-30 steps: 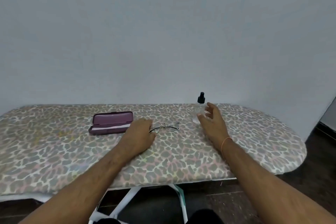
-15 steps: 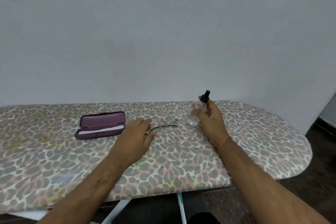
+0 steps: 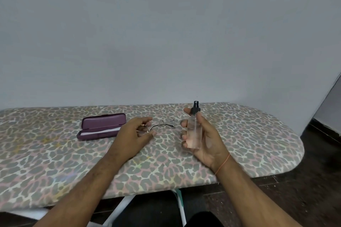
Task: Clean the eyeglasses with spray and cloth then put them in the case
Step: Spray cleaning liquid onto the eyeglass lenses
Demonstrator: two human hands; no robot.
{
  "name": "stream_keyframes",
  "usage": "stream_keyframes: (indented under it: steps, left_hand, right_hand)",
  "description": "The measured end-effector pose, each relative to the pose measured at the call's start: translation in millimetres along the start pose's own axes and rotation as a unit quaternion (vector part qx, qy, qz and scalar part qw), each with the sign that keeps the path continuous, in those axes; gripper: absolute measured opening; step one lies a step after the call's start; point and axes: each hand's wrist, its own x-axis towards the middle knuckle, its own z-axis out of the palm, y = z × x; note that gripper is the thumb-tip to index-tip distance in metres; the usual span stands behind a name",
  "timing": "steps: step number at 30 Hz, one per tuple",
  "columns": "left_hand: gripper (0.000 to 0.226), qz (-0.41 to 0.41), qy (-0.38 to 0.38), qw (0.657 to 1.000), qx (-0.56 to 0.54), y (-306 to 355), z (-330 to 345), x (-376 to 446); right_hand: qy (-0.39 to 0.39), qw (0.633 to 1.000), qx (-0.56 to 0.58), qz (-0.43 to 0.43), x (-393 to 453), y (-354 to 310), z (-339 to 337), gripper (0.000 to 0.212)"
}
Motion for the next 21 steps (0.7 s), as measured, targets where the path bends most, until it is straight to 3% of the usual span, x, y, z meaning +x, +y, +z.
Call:
stream_keyframes:
  steps: [6,11,15,21]
  left_hand:
    - [0.065,0.011,-0.006,1.0,-0.017,1.6,-0.3,-2.6]
    - [0.065,0.031,-0.036,0.997,0.069,-1.0,0.3,-0.8]
    - [0.062,0.0,-0.042,0.997,0.062,-3.2,-0.1,1.1]
    - [0.057,-0.054,-0.064,0.995,0.057,-4.0,1.0,5.5]
  right_hand:
    - [0.014,0.998,-0.067,0.004,-7.7,0.6,13.9,0.027]
    - [0.085,0.975,-0.205,-0.031,-1.0,5.5,13.6,0.039]
    - [0.097,0.952,-0.285,-0.051,5.1,9.7,12.7,0.033]
    - [0.102,0.96,-0.257,-0.031,11.4,10.2,10.6,0.035]
